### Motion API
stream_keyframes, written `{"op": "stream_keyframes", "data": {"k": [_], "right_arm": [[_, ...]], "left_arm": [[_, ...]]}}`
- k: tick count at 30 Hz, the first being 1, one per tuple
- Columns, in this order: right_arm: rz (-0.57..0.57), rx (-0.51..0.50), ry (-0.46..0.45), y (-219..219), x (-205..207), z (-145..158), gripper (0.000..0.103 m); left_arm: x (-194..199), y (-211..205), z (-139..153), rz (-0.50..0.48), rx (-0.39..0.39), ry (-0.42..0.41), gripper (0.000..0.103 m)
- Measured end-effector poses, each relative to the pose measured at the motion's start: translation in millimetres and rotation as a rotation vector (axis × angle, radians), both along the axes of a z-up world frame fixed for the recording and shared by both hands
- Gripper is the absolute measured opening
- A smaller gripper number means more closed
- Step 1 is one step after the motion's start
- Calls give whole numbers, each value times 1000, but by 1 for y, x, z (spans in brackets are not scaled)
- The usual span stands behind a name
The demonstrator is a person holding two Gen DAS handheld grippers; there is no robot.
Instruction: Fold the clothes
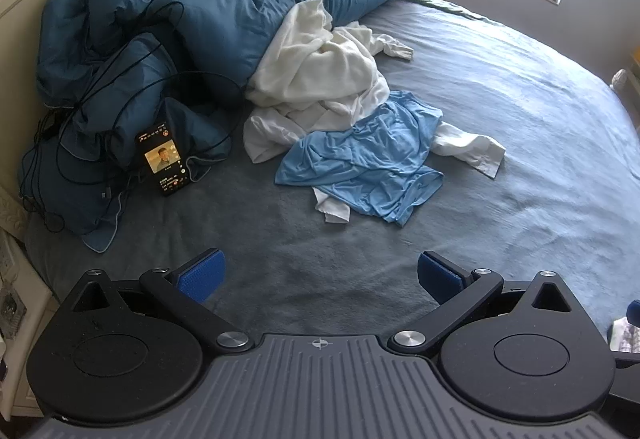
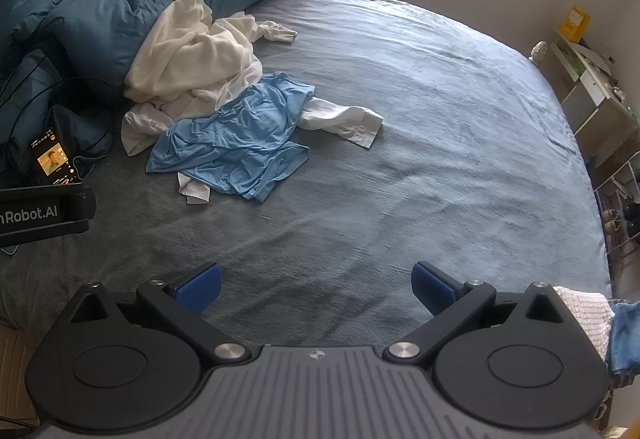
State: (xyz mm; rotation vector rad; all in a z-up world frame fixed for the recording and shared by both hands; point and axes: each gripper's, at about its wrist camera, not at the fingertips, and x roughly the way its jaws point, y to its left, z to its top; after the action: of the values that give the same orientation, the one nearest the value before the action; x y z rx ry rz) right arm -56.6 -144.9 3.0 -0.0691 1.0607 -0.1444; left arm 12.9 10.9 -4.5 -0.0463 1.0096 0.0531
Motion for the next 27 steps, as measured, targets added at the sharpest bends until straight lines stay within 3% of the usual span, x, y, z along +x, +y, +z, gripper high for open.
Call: {"op": "stream_keyframes", "data": {"k": [9,17,23,27], "right_arm": [[-3,3,8,0,4,-3,103],[-3,38,21,-7,16,-10,103],[39,56,-18,-9,39,-17,103],[53,80,-33,-17,63,-35,103]], "left_arm": [[5,3,-4,-1,-8,10,103],[36,4,-18,-14,-13,-4,103],[60,6,-29,-23,-17,-15,103],[86,6,-54,-56,9,-25,103]]}}
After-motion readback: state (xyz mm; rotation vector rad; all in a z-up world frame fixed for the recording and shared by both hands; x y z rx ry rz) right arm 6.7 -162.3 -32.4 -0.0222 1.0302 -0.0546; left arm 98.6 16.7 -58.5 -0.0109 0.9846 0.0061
